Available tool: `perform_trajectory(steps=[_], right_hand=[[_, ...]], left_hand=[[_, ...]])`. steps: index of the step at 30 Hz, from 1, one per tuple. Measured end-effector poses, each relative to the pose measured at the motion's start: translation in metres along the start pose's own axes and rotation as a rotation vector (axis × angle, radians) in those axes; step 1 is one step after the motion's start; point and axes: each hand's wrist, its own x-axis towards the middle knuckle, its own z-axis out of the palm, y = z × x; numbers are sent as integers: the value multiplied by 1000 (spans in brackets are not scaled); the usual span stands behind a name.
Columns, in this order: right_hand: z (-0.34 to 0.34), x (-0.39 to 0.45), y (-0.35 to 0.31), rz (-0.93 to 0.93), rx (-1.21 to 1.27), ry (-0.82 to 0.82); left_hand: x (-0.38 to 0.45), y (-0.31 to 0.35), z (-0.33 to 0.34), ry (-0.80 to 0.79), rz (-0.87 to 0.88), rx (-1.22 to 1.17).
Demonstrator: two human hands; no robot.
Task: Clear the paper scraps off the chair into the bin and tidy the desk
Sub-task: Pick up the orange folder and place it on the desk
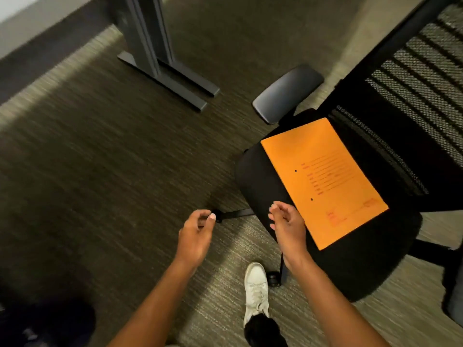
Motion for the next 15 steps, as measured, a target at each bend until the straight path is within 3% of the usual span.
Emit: perform_trajectory(steps=[7,15], right_hand=[[-122,57,31,170,76,338],[-218,143,52,101,-224,521]], left_hand=[[38,51,114,-122,-53,52],[30,48,245,-137,-212,79]])
